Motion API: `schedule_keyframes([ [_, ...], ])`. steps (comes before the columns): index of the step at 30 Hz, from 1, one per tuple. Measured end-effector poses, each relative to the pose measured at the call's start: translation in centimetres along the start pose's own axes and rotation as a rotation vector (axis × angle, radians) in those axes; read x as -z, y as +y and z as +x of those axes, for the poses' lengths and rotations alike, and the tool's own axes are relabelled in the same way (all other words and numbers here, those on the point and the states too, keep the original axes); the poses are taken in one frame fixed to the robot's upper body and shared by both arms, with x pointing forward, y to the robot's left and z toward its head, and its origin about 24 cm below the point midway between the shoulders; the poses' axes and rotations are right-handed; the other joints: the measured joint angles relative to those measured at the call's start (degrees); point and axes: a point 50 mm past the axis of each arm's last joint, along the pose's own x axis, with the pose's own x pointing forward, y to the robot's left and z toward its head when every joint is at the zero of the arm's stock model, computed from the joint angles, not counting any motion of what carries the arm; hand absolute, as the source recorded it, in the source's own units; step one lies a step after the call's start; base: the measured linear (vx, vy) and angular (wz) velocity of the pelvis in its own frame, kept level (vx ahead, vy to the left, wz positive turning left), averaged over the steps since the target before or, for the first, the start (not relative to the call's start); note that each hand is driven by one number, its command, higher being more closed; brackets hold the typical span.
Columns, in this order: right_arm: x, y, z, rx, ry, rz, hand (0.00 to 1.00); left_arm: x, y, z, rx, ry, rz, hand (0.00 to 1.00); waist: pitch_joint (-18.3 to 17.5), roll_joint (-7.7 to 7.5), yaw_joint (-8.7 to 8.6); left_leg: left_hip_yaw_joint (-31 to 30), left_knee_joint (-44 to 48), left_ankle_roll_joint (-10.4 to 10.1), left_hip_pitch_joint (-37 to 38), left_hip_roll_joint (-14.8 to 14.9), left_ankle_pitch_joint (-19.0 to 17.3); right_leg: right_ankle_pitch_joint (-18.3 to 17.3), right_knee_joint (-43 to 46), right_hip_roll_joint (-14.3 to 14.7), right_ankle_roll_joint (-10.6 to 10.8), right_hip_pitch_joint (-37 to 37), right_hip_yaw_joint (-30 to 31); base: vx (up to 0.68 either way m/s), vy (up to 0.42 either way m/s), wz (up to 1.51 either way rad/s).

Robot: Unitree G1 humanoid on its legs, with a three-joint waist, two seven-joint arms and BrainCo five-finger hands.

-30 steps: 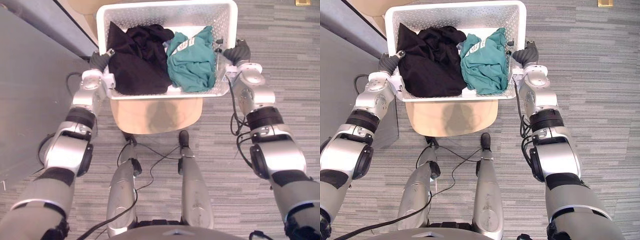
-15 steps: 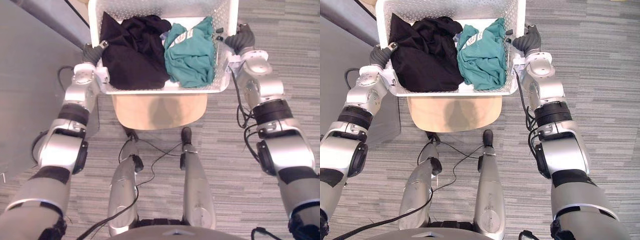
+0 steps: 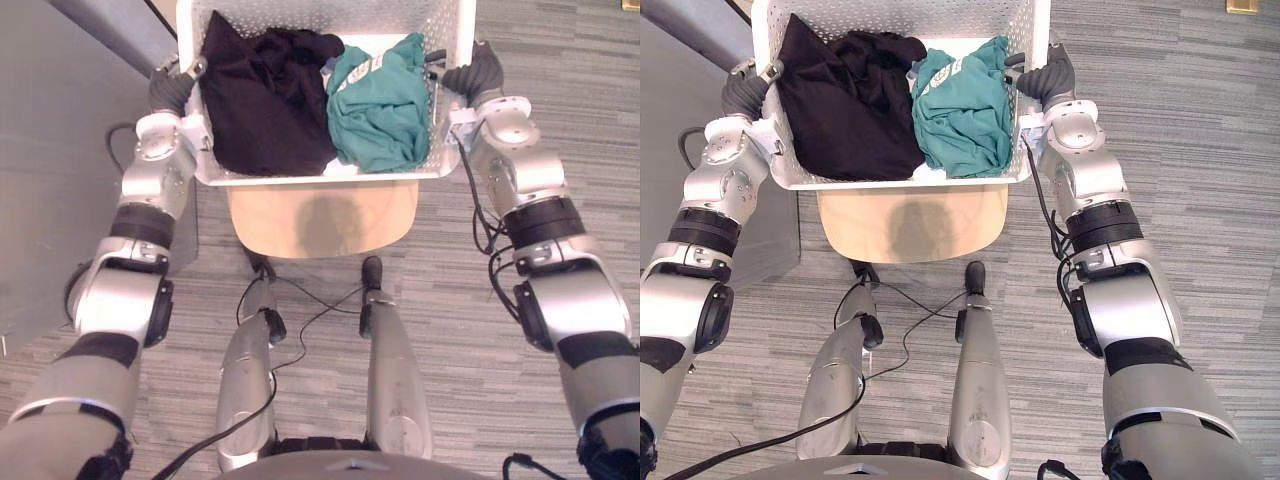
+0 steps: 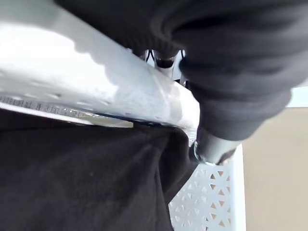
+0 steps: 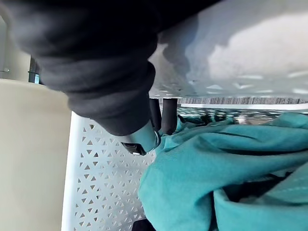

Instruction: Pick up the laundry basket with both hands and put the clothes into the washing machine.

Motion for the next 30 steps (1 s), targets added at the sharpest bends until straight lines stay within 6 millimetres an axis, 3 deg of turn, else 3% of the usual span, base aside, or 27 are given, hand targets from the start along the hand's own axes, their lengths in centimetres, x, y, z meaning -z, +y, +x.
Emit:
schedule_keyframes([
  [6, -0.5, 0.2, 0.0, 0.022, -0.020, 0.006, 0.00, -0.5, -0.2, -0.1, -0.045, -0.018, -0.034, 0.00, 0.0, 0.01, -0.02, -0.1, 0.1, 0.0, -0.6, 0.1, 0.2, -0.2, 0.3, 0.1, 0.0, -0.7, 0.0, 0.05, -0.103, 0.00],
  [12, -2.3, 0.5, -0.3, 0.006, -0.099, 0.019, 0.00, -2.5, 0.6, -0.3, -0.106, -0.112, -0.125, 0.00, 0.8, 0.09, -0.37, -0.9, 2.0, 0.1, -1.6, 0.8, 0.2, -1.4, 2.5, 0.3, -0.5, -1.4, -0.7, 0.03, -0.128, 0.05],
  [19, -5.4, 1.6, -1.0, -0.060, -0.232, 0.010, 0.00, -2.2, 1.9, -0.5, -0.154, -0.121, -0.124, 0.00, 0.8, 0.09, 0.21, -1.2, 2.4, 0.1, -1.6, 1.2, 0.1, -1.7, 3.5, 0.5, -0.9, -1.4, -1.2, 0.03, -0.132, 0.04],
  [20, -5.9, 1.8, -1.1, -0.094, -0.269, -0.045, 0.00, -3.4, 4.1, -0.9, -0.200, -0.187, -0.088, 0.00, 0.8, 0.09, 1.18, -1.4, 3.1, 0.2, -1.6, 1.3, 0.1, -2.1, 4.5, 0.4, -1.1, -1.4, -1.5, 0.11, -0.269, 0.11],
  [24, -5.6, 1.7, -1.2, -0.119, -0.262, -0.105, 0.00, -4.8, 5.8, -1.2, -0.235, -0.261, -0.088, 0.00, 0.8, 0.09, 1.37, -2.1, 3.5, 0.6, -1.4, 1.2, 0.1, -2.5, 4.7, 0.1, -1.1, -0.4, -2.3, 0.05, -0.133, 0.12],
  [30, -2.6, -0.2, -1.7, -0.076, -0.172, -0.182, 0.00, -3.4, 7.8, -1.8, -0.268, -0.237, -0.046, 0.00, 0.8, 0.07, 1.84, -2.6, 3.4, 1.1, -0.4, 0.9, -0.3, -2.8, 4.7, -0.5, -1.0, 1.3, -3.3, 0.03, -0.090, 0.11],
])
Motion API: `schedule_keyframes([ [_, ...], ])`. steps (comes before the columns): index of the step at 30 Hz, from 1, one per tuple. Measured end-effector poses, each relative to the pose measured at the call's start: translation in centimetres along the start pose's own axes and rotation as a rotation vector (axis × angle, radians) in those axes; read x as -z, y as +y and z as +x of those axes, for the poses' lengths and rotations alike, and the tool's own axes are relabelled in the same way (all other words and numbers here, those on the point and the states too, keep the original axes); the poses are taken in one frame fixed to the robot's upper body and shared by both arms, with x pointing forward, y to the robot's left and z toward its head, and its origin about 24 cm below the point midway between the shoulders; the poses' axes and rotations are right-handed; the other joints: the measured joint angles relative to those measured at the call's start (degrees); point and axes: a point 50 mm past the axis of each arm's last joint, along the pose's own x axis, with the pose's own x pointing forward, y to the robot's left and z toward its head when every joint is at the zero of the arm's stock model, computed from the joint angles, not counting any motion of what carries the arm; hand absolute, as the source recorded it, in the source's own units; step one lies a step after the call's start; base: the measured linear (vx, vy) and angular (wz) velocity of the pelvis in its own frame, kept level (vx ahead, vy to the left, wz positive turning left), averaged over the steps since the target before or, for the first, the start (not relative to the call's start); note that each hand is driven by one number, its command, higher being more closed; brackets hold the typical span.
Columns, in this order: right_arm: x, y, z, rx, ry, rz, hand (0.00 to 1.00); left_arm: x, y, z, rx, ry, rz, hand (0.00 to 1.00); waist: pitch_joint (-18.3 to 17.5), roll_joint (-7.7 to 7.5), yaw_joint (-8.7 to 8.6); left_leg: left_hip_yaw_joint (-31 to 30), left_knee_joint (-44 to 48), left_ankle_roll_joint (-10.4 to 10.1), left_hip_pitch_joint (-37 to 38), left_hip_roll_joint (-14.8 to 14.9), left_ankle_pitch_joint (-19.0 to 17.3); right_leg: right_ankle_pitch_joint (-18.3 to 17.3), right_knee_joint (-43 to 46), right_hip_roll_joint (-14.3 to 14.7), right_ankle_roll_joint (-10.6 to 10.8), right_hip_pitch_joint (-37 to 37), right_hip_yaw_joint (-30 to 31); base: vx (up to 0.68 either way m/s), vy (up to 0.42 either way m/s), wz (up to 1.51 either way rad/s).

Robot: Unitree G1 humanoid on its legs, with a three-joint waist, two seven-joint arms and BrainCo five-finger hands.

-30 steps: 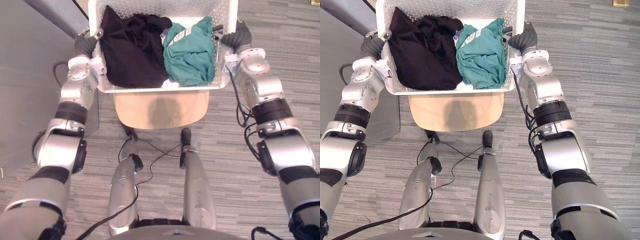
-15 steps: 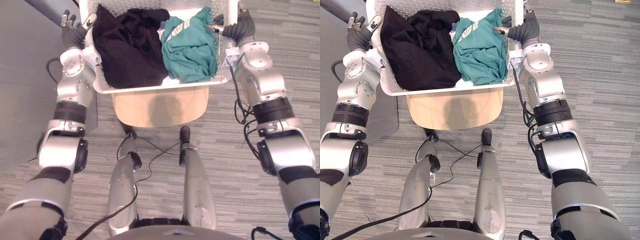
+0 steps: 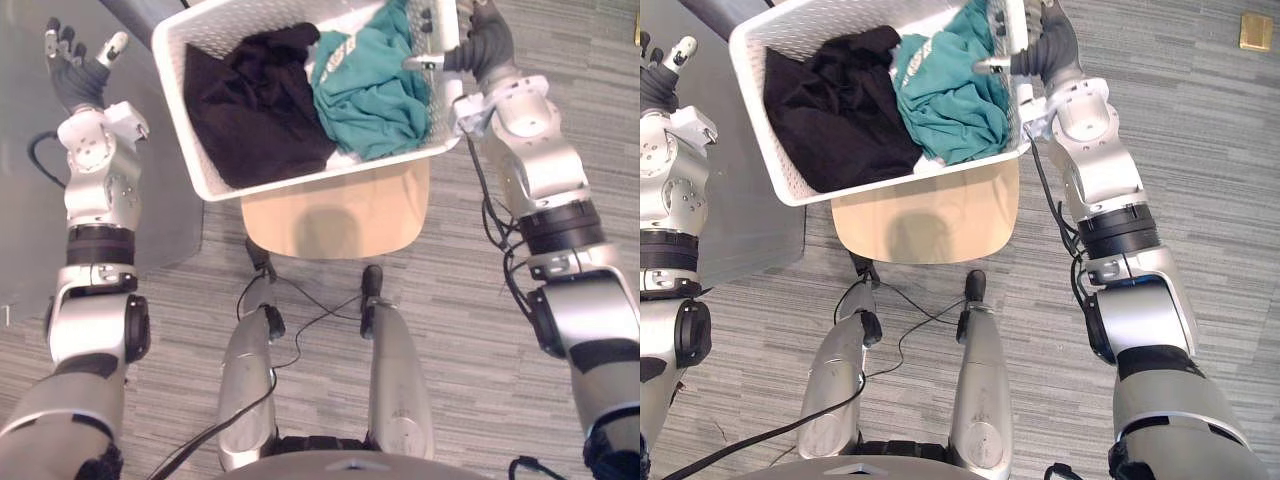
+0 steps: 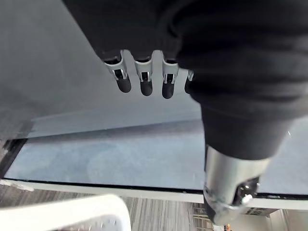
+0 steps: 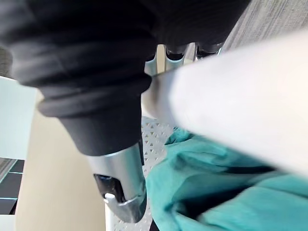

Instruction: Pick up the laundry basket with both hands and put the clothes into the washing machine.

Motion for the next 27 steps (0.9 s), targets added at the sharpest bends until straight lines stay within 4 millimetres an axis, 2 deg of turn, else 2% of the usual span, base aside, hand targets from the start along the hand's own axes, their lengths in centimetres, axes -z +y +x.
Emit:
schedule_keyframes([
  [3, 1.2, -0.5, -0.1, 0.024, 0.045, -0.028, 0.00, 0.3, 0.2, -0.1, 0.003, 0.008, 0.006, 0.00, 0.0, 0.00, 0.13, 0.9, -0.1, 0.0, 0.0, 0.0, 0.0, 0.0, -0.1, -0.3, 0.0, 0.0, -0.1, 0.02, -0.082, 0.04],
  [6, 1.0, -2.0, -0.1, 0.088, 0.035, -0.003, 0.00, 0.7, 0.4, -0.3, 0.002, 0.019, 0.014, 0.00, 0.0, -0.01, 0.10, 1.4, -0.1, 0.0, 0.0, -0.1, 0.0, 0.0, -0.4, -0.5, 0.1, 0.2, -0.1, 0.02, -0.091, 0.03],
  [9, 1.7, -3.3, -0.3, 0.143, 0.057, 0.017, 0.00, 1.1, 0.7, -0.4, 0.005, 0.030, 0.021, 0.00, 0.0, -0.03, 0.14, 1.3, -0.1, 0.0, 0.0, -0.1, 0.0, 0.0, -0.8, -0.5, 0.1, 0.6, -0.6, 0.03, -0.095, 0.05],
  [15, 3.8, -3.2, -1.3, 0.136, 0.125, -0.021, 0.00, 1.9, 1.9, -1.8, 0.018, 0.008, 0.024, 0.00, 0.0, -0.03, 0.66, 1.3, 0.0, -0.1, 0.0, -0.1, 0.1, -0.4, -0.8, -0.7, 0.2, 0.8, -0.9, 0.06, -0.106, 0.02],
  [17, 4.6, -3.2, -1.8, 0.127, 0.150, -0.029, 0.00, 2.6, 2.8, -2.9, 0.032, 0.004, 0.034, 0.00, 0.0, -0.04, 0.65, 1.2, 0.0, 0.0, 0.0, -0.2, 0.2, -0.9, -0.5, -0.8, 0.1, 0.8, -1.1, 0.07, -0.107, 0.07],
  [21, 7.2, -4.2, -3.9, 0.098, 0.243, -0.165, 0.00, 5.7, 5.4, -6.3, 0.014, 0.076, 0.030, 0.00, 0.0, -0.04, 1.26, 0.5, 0.8, 0.3, 0.1, -0.4, 0.4, -2.2, 1.2, -1.2, 0.1, 1.0, -1.5, 0.07, -0.115, 0.11],
  [23, 8.3, -4.9, -4.9, 0.122, 0.280, -0.171, 0.00, 7.0, 6.8, -7.8, -0.022, 0.124, 0.007, 0.00, 0.0, -0.04, 1.59, -0.1, 0.9, 0.2, 0.9, -0.4, 0.2, -2.7, 1.5, -1.2, -0.1, 1.9, -1.8, 0.06, -0.119, 0.11],
  [25, 9.8, -5.6, -7.3, 0.153, 0.320, -0.168, 0.00, 8.6, 8.6, -10.5, -0.057, 0.178, -0.017, 0.00, -0.1, -0.19, 1.70, -0.5, 1.0, -0.4, 2.2, -0.4, -0.6, -3.4, 1.3, -1.4, -0.1, 3.8, -2.6, 0.04, -0.094, 0.14],
  [27, 10.7, -6.3, -9.0, 0.181, 0.346, -0.164, 0.00, 9.4, 9.7, -12.2, -0.095, 0.214, -0.037, 0.00, -0.1, -0.20, 1.95, -0.6, 1.0, -0.5, 2.9, -0.5, -0.7, -3.6, 1.1, -1.4, -0.1, 4.7, -2.7, 0.03, -0.085, 0.07],
])
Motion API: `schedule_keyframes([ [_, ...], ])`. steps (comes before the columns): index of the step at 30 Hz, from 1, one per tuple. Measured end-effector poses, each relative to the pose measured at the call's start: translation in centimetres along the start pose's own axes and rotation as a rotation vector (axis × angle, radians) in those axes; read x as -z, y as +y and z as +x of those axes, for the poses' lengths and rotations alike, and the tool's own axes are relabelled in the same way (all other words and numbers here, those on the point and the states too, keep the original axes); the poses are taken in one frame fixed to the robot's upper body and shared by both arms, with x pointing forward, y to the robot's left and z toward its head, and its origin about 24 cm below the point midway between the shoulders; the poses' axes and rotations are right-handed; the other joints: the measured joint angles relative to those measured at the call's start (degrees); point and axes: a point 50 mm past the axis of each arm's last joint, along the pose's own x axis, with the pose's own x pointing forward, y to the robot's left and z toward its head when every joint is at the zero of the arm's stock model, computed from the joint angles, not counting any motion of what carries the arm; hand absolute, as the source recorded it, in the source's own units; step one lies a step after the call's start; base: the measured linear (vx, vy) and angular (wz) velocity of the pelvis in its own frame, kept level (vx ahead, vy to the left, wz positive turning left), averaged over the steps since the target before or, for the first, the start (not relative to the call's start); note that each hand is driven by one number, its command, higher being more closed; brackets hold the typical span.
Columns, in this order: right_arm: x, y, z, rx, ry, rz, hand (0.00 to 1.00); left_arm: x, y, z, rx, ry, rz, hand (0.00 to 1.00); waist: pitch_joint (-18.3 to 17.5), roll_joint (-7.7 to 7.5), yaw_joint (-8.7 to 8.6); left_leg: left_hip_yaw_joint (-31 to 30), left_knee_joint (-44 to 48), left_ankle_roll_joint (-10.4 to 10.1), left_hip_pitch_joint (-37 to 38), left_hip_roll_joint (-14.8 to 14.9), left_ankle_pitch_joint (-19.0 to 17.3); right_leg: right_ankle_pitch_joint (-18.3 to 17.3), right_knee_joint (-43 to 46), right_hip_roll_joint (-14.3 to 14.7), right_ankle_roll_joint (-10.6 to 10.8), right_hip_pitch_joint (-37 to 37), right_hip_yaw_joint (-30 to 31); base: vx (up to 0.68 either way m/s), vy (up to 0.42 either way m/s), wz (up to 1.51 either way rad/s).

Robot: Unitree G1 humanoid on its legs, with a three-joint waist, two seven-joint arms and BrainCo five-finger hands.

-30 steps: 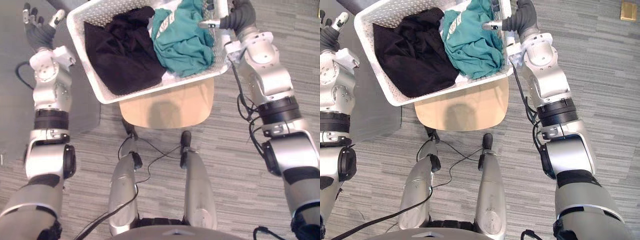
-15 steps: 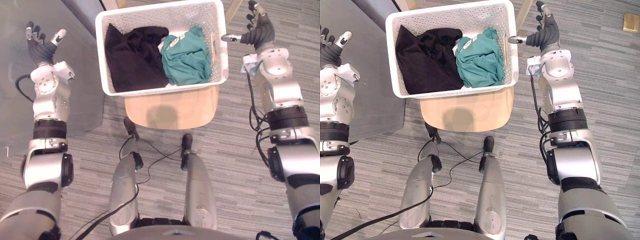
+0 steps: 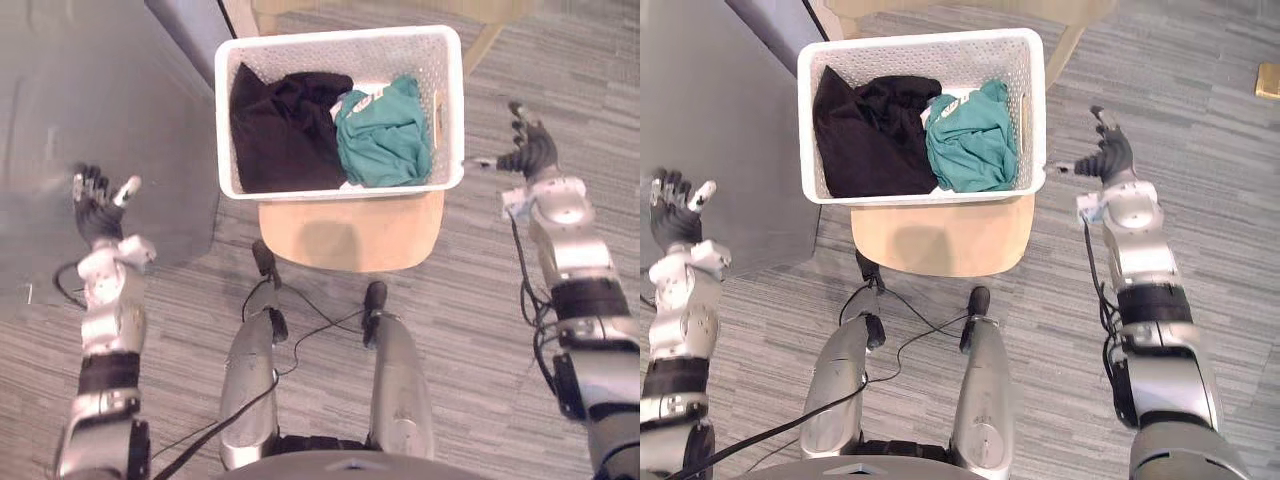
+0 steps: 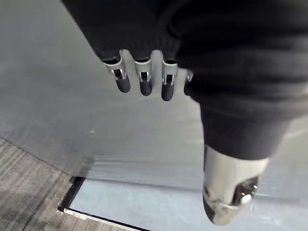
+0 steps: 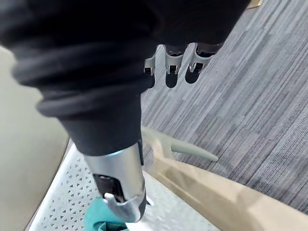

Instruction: Pick up the laundry basket with both hands and put the clothes into the washing machine.

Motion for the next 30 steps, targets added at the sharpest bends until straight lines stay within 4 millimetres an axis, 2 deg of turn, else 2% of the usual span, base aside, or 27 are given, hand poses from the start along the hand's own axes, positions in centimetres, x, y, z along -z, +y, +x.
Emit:
schedule_keyframes([
  [2, 1.7, -0.7, -1.4, 0.024, 0.039, 0.003, 0.00, 1.1, 1.3, -1.2, -0.042, 0.035, -0.008, 0.00, -0.1, -0.15, 0.19, 0.0, 0.0, 0.0, 0.5, -0.1, 0.0, -0.2, -0.2, 0.0, 0.0, 0.5, 0.1, 0.02, -0.082, 0.02],
  [4, 4.8, -1.3, -3.8, 0.067, 0.119, 0.043, 0.00, 2.8, 2.8, -2.7, -0.095, 0.096, -0.018, 0.00, -0.2, -0.18, 0.17, -0.4, 0.0, -0.1, 1.9, -0.1, -0.1, -0.3, -0.6, 0.0, 0.1, 2.2, -0.1, 0.04, -0.077, 0.04],
  [6, 7.1, -0.9, -5.6, 0.082, 0.193, 0.070, 0.00, 4.0, 3.6, -4.0, -0.119, 0.144, -0.015, 0.00, -0.4, -0.61, 0.15, -0.4, 0.0, -0.2, 3.3, -0.1, -0.4, -0.5, -0.8, 0.0, 0.2, 3.6, -0.1, 0.06, -0.080, 0.02],
  [7, 9.5, -0.1, -7.6, 0.088, 0.276, 0.101, 0.00, 5.3, 4.4, -5.1, -0.139, 0.195, -0.014, 0.00, -0.7, -1.02, 0.09, -0.5, 0.1, -0.3, 4.9, -0.1, -0.8, -0.7, -1.2, 0.0, 0.2, 5.4, -0.2, 0.05, -0.078, 0.02],
  [8, 10.3, 0.3, -8.4, 0.085, 0.309, 0.112, 0.00, 5.8, 4.7, -5.6, -0.146, 0.219, -0.013, 0.00, -0.8, -1.11, 0.04, -0.5, 0.3, -0.4, 5.6, -0.1, -1.0, -0.7, -1.4, 0.1, 0.2, 6.3, -0.3, 0.07, -0.088, 0.04],
  [10, 13.5, 2.2, -12.1, 0.079, 0.442, 0.179, 0.00, 9.0, 6.0, -7.6, -0.184, 0.365, 0.012, 0.00, -2.4, -1.71, -0.06, -0.6, 1.0, -0.7, 7.9, -0.1, -2.0, -1.1, -2.1, 0.0, 0.3, 9.3, -0.5, 0.06, -0.075, 0.03],
  [11, 14.2, 2.8, -13.1, 0.081, 0.476, 0.200, 0.00, 9.9, 6.4, -8.3, -0.192, 0.411, 0.024, 0.00, -3.1, -1.88, -0.20, -0.5, 0.9, -0.7, 8.6, -0.2, -2.1, -1.2, -2.3, 0.0, 0.4, 10.0, -0.5, 0.05, -0.055, 0.02],
  [13, 16.5, 5.0, -16.6, 0.068, 0.596, 0.261, 0.00, 13.1, 7.5, -10.9, -0.225, 0.572, 0.071, 0.00, -5.7, -2.73, -0.38, -0.2, 0.6, -0.7, 11.1, -0.4, -2.8, -1.5, -3.5, -0.1, 0.4, 12.7, -0.6, 0.05, -0.043, -0.01],
  [14, 17.0, 5.7, -17.6, 0.066, 0.633, 0.280, 0.00, 13.9, 7.8, -11.8, -0.233, 0.621, 0.085, 0.00, -6.7, -2.94, -0.39, 0.0, 0.4, -0.8, 11.6, -0.4, -2.9, -1.5, -4.0, 0.0, 0.4, 13.4, -0.6, 0.07, -0.031, -0.04],
  [16, 19.4, 8.8, -22.0, 0.049, 0.803, 0.360, 0.00, 17.0, 8.8, -15.5, -0.258, 0.816, 0.142, 0.00, -9.4, -3.88, -0.56, 0.4, -1.8, -1.0, 15.4, -0.8, -2.9, -1.6, -6.0, 0.1, 0.0, 16.6, -0.4, 0.10, -0.046, -0.06],
  [18, 20.6, 10.8, -24.9, 0.033, 0.924, 0.408, 0.00, 18.5, 9.5, -18.0, -0.284, 0.931, 0.160, 0.00, -11.0, -4.35, -0.63, 0.8, -2.6, -0.9, 17.4, -0.9, -3.0, -1.5, -7.2, 0.0, 0.1, 18.6, -0.3, 0.08, -0.034, -0.11],
  [19, 21.4, 12.5, -27.7, 0.019, 1.039, 0.444, 0.00, 19.5, 10.3, -20.4, -0.329, 1.031, 0.179, 0.00, -12.9, -4.46, -0.67, 1.9, -3.5, -1.0, 19.3, -1.0, -3.1, -1.2, -8.9, 0.2, 0.3, 20.3, 0.0, 0.07, -0.016, -0.18],
  [20, 21.7, 13.1, -28.7, 0.013, 1.083, 0.457, 0.00, 19.7, 10.6, -21.3, -0.346, 1.065, 0.182, 0.00, -13.7, -4.46, -0.68, 2.2, -3.9, -1.0, 19.9, -1.0, -3.1, -0.9, -9.6, 0.3, 0.3, 20.9, 0.2, 0.10, -0.017, -0.24],
  [21, 22.1, 14.2, -30.7, -0.006, 1.167, 0.478, 0.00, 19.8, 11.2, -22.1, -0.393, 1.089, 0.172, 0.00, -14.9, -4.40, -0.73, 2.8, -4.3, -1.1, 21.1, -0.9, -3.3, -0.4, -10.8, 0.7, 0.0, 22.1, 0.5, 0.07, -0.015, -0.33],
  [22, 22.5, 14.4, -31.7, 0.024, 1.214, 0.520, 0.00, 19.8, 12.0, -22.7, -0.424, 1.109, 0.193, 0.00, -15.9, -4.61, -0.73, 3.8, -4.3, -1.2, 22.7, -0.9, -3.7, -0.2, -11.2, 0.8, -0.1, 22.9, 1.7, 0.08, -0.022, -0.35],
  [25, 23.2, 14.0, -33.5, 0.059, 1.296, 0.533, 0.00, 19.9, 12.6, -23.9, -0.481, 1.148, 0.185, 0.00, -17.0, -4.58, -1.08, 5.2, -4.3, -1.4, 26.4, -1.0, -4.7, -0.2, -11.7, 0.7, -0.1, 25.9, 2.9, 0.04, -0.018, -0.26],
  [27, 23.8, 13.7, -35.7, 0.097, 1.396, 0.538, 0.00, 19.9, 12.7, -24.5, -0.498, 1.158, 0.180, 0.00, -18.4, -4.25, -1.53, 5.3, -4.3, -1.7, 28.3, -1.0, -5.0, -0.8, -11.5, 0.7, -0.1, 27.7, 2.9, 0.03, -0.040, -0.01],
  [30, 24.1, 13.4, -36.7, 0.094, 1.451, 0.511, 0.00, 20.2, 12.1, -24.8, -0.479, 1.172, 0.187, 0.00, -19.8, -3.37, -2.32, 4.6, -4.6, -1.7, 29.0, -1.0, -5.0, -1.9, -9.9, 0.7, -0.3, 28.4, 2.2, -0.01, -0.044, 0.12],
])
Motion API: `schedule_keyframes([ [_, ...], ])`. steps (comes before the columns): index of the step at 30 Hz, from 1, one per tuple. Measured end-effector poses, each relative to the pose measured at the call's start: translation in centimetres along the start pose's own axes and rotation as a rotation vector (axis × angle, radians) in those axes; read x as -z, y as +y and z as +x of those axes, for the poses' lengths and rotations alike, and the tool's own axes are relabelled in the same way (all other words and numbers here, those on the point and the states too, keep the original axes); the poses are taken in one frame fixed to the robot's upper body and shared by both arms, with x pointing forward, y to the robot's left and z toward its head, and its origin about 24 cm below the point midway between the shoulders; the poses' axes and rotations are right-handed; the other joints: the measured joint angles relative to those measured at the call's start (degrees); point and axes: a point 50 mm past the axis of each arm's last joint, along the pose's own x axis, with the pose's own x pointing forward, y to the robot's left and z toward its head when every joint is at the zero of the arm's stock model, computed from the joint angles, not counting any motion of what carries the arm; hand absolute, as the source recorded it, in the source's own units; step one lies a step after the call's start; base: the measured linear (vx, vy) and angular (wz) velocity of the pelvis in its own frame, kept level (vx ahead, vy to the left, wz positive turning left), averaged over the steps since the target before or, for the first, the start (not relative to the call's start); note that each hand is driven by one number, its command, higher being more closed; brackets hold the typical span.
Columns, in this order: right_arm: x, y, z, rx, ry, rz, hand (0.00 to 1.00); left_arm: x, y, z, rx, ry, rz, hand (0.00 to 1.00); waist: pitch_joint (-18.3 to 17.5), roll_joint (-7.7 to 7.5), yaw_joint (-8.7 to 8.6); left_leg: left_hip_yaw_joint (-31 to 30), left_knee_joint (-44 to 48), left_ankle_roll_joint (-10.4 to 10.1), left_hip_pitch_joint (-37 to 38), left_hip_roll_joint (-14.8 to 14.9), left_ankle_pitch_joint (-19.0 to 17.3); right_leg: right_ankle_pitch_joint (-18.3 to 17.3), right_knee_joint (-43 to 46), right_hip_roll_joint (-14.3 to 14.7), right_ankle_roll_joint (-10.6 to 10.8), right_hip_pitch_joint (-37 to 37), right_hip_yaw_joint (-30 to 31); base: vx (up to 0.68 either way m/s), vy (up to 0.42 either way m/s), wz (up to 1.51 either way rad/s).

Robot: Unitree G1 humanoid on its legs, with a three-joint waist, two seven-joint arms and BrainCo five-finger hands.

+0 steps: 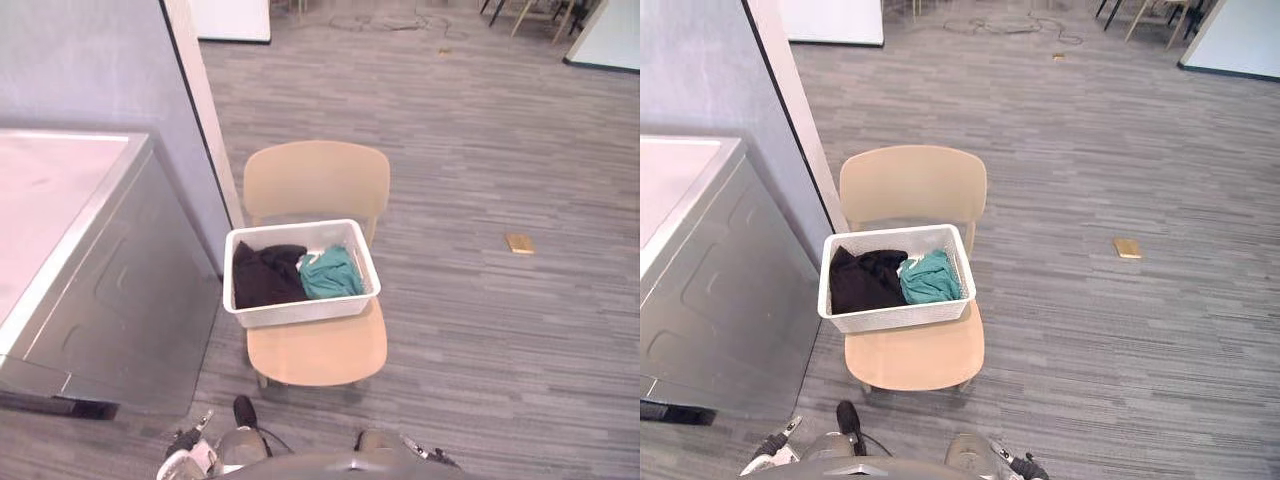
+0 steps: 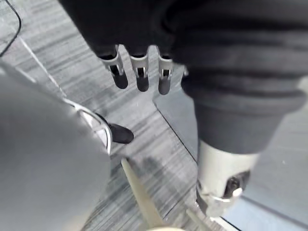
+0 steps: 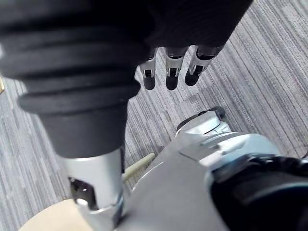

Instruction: Pick up the laundry basket with both hands and put the clothes into the washing machine.

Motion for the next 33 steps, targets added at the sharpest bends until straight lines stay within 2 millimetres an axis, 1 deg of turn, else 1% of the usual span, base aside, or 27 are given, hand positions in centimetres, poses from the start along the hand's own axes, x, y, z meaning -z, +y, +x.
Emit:
schedule_keyframes([
  [3, -0.3, -0.2, 0.1, 0.006, -0.001, -0.014, 0.00, 0.3, -0.4, -0.1, 0.018, 0.004, 0.038, 0.00, -0.6, 0.95, 0.07, -1.9, -0.1, 0.0, -0.2, 0.1, 0.0, -0.3, 0.0, 0.2, -0.1, 1.2, -1.7, -0.02, -0.037, 0.31],
  [7, -1.4, -0.1, 0.3, 0.000, -0.025, -0.060, 0.00, 0.2, -1.0, -0.2, 0.052, -0.008, 0.100, 0.00, -0.8, 1.70, 0.32, -4.7, -0.1, -0.6, -1.5, -0.1, 0.4, -0.9, 0.9, 0.2, -0.3, 1.4, -4.1, -0.01, -0.032, 0.37],
  [9, -2.1, 0.2, 0.4, -0.014, -0.044, -0.095, 0.00, 0.0, -1.2, -0.2, 0.062, -0.016, 0.116, 0.00, -0.9, 1.79, 0.42, -6.4, 0.0, -0.6, -3.4, -0.5, 1.2, -1.7, 3.1, -0.3, -0.3, -0.4, -5.2, -0.02, -0.022, 0.40],
  [10, -3.0, 0.7, 0.5, -0.030, -0.069, -0.128, 0.00, -0.2, -1.5, -0.2, 0.075, -0.026, 0.136, 0.00, -0.8, 1.83, 0.43, -7.9, 0.3, -0.6, -5.5, -1.0, 2.6, -3.1, 6.3, -1.1, -0.3, -2.8, -6.4, -0.04, -0.029, 0.57],
  [12, -4.2, 1.3, 0.6, -0.047, -0.102, -0.158, 0.00, -0.6, -1.9, -0.3, 0.089, -0.046, 0.151, 0.00, -0.6, 2.21, 0.37, -9.1, 1.3, -0.5, -8.2, -1.4, 2.3, -3.7, 9.2, -1.9, -0.1, -5.0, -8.1, -0.06, -0.046, 0.68],
  [13, -5.4, 2.1, 0.6, -0.067, -0.142, -0.165, 0.00, -0.9, -2.4, -0.3, 0.109, -0.058, 0.179, 0.00, 0.2, 1.67, 0.17, -6.9, 3.0, 0.4, -10.9, -1.0, -2.9, -2.6, 8.3, -3.3, -1.4, -6.0, -9.9, -0.08, -0.027, 0.62],
  [14, -5.9, 2.7, 0.6, -0.081, -0.160, -0.155, 0.00, -1.5, -2.6, -0.2, 0.115, -0.077, 0.183, 0.00, 0.6, 0.91, 0.45, -4.4, 7.5, 2.3, -12.4, -0.6, -4.5, -2.1, 8.3, -4.7, -1.6, -6.5, -10.8, -0.09, -0.003, 0.63],
  [15, -6.3, 3.1, 0.5, -0.090, -0.179, -0.154, 0.00, -2.0, -3.0, -0.1, 0.122, -0.091, 0.182, 0.00, 0.8, 0.67, 0.48, -3.3, 15.4, 5.0, -14.7, 0.0, -5.3, -2.0, 8.6, -5.6, -1.6, -6.7, -11.4, -0.09, -0.018, 0.55],
  [16, -6.8, 3.3, 0.4, -0.095, -0.209, -0.160, 0.00, -1.8, -2.5, -0.1, 0.111, -0.083, 0.184, 0.00, 0.8, 1.20, 0.08, -2.4, 30.7, 6.8, -17.1, 2.2, -9.8, -1.8, 8.9, -6.7, -1.8, -6.0, -13.4, -0.13, -0.034, 0.56],
  [17, -6.9, 3.2, 0.4, -0.095, -0.213, -0.166, 0.00, -1.5, -2.2, -0.2, 0.101, -0.075, 0.171, 0.00, 0.7, 1.62, 0.08, -2.4, 37.7, 5.1, -16.0, 4.2, -15.3, -1.8, 9.3, -6.9, -1.9, -5.1, -13.9, -0.14, -0.016, 0.50],
  [18, -6.6, 3.2, 0.4, -0.095, -0.207, -0.168, 0.00, -1.3, -1.8, -0.2, 0.087, -0.068, 0.164, 0.00, 0.7, 1.79, -0.23, -2.7, 42.8, 4.0, -12.7, 7.6, -19.7, -1.7, 9.5, -7.0, -1.8, -3.7, -14.5, -0.12, 0.057, 0.19],
  [19, -6.4, 3.2, 0.4, -0.095, -0.201, -0.165, 0.00, -1.3, -1.6, -0.1, 0.080, -0.068, 0.171, 0.00, 0.7, 1.77, -0.38, -3.0, 44.5, 3.5, -11.2, 9.5, -21.1, -1.7, 9.9, -7.1, -1.7, -3.3, -14.7, -0.09, 0.117, 0.17],
  [20, -5.9, 3.1, 0.3, -0.089, -0.190, -0.160, 0.00, -1.2, -1.4, -0.1, 0.072, -0.062, 0.193, 0.00, 0.7, 1.70, -0.62, -3.8, 46.1, 1.9, -8.3, 13.3, -22.9, -1.6, 11.3, -7.4, -1.6, -3.7, -14.8, -0.10, 0.199, 0.24],
  [21, -5.5, 2.8, 0.3, -0.077, -0.179, -0.148, 0.00, -1.2, -1.5, -0.1, 0.059, -0.064, 0.222, 0.00, 0.7, 1.64, -1.14, -5.0, 46.1, 0.9, -6.2, 16.6, -23.4, -1.3, 13.5, -8.3, -1.0, -5.0, -14.8, -0.13, 0.318, 0.32],
  [22, -5.2, 2.4, 0.3, -0.063, -0.170, -0.112, 0.00, -1.4, -1.2, -0.1, 0.034, -0.071, 0.244, 0.00, 0.5, 1.76, -1.21, -5.1, 43.9, -0.6, -5.1, 18.3, -23.7, -0.8, 15.3, -9.3, -0.3, -6.7, -14.7, -0.13, 0.341, 0.48],
  [23, -5.1, 1.9, 0.4, -0.045, -0.165, -0.074, 0.00, -1.8, -1.4, 0.0, 0.030, -0.081, 0.245, 0.00, 0.3, 1.92, -1.35, -4.5, 41.6, -5.0, -5.2, 16.9, -25.8, 0.1, 16.6, -10.8, 0.6, -8.0, -14.8, -0.15, 0.387, 0.70],
  [24, -4.2, 1.8, 0.4, -0.034, -0.132, -0.020, 0.00, -2.4, -1.5, 0.1, 0.026, -0.099, 0.256, 0.00, 0.1, 0.06, -1.76, -4.4, 39.7, -6.7, -6.0, 14.7, -26.9, 1.9, 16.6, -12.4, 0.7, -8.8, -15.1, -0.14, 0.388, 1.07],
  [25, -2.9, 1.8, 0.4, -0.025, -0.087, 0.031, 0.00, -3.2, -1.5, 0.2, 0.019, -0.123, 0.277, 0.00, 0.0, -1.09, -1.88, -4.4, 37.3, -6.8, -7.2, 12.6, -26.9, 5.8, 14.2, -14.0, 0.7, -8.3, -16.0, -0.14, 0.374, 1.05],
  [26, -2.5, 1.7, 0.4, -0.017, -0.077, 0.044, 0.00, -3.6, -1.8, 0.2, 0.023, -0.135, 0.283, 0.00, -0.1, -1.36, -1.65, -4.4, 36.6, -6.8, -7.4, 12.3, -26.9, 8.1, 12.5, -14.1, 0.8, -7.4, -16.6, -0.13, 0.394, 0.85],
  [27, -2.1, 1.4, 0.4, -0.006, -0.060, 0.049, 0.00, -3.4, -1.5, 0.2, 0.016, -0.130, 0.292, 0.00, -0.1, -1.29, -0.93, -5.2, 36.0, -6.7, -7.2, 11.6, -26.8, 12.8, 8.9, -13.7, 0.9, -5.2, -16.7, -0.19, 0.457, 0.54],
  [28, -1.5, 1.2, 0.4, 0.001, -0.037, 0.052, 0.00, -3.1, -1.6, 0.1, 0.024, -0.125, 0.322, 0.00, -0.1, -1.32, -0.53, -6.0, 35.3, -6.0, -7.2, 10.6, -27.1, 16.5, 5.5, -13.7, 1.2, -2.6, -17.2, -0.16, 0.384, 0.48],
  [29, -1.1, 1.1, 0.4, 0.006, -0.025, 0.055, 0.00, -2.9, -1.8, 0.1, 0.033, -0.124, 0.336, 0.00, -0.1, -1.29, -0.39, -6.2, 35.3, -5.5, -7.2, 10.1, -27.6, 18.3, 3.9, -13.9, 1.3, -1.4, -17.6, -0.17, 0.317, 0.42],
  [30, -1.1, 0.9, 0.4, 0.018, -0.021, 0.055, 0.00, -3.2, -2.0, 0.1, 0.044, -0.135, 0.356, 0.00, -0.1, -1.27, 0.22, -6.1, 35.3, -4.9, -7.1, 9.4, -28.5, 21.1, 2.0, -14.2, 1.3, -0.3, -17.6, -0.15, 0.256, 0.24],
  [31, -1.0, 0.8, 0.4, 0.022, -0.013, 0.053, 0.00, -3.1, -2.2, 0.1, 0.059, -0.139, 0.371, 0.00, -0.2, -1.11, 1.03, -5.6, 34.8, -4.3, -6.9, 8.2, -28.5, 25.9, -0.2, -14.8, 0.6, -0.1, -17.3, -0.17, 0.296, 0.12],
  [32, -1.1, 0.8, 0.4, 0.023, -0.012, 0.054, 0.00, -3.0, -2.1, 0.1, 0.062, -0.135, 0.373, 0.00, -0.2, -1.12, 1.15, -5.3, 33.9, -3.8, -6.7, 7.4, -28.2, 28.1, -0.8, -15.0, -0.4, -0.3, -16.9, -0.17, 0.254, 0.08],
  [33, -1.3, 0.9, 0.5, 0.019, -0.017, 0.064, 0.00, -2.8, -1.8, 0.1, 0.061, -0.126, 0.369, 0.00, -0.2, -1.06, 1.05, -4.9, 31.9, -2.6, -6.1, 6.1, -27.4, 33.0, -2.3, -15.1, -3.2, -0.5, -15.3, -0.10, 0.146, 0.12],
])
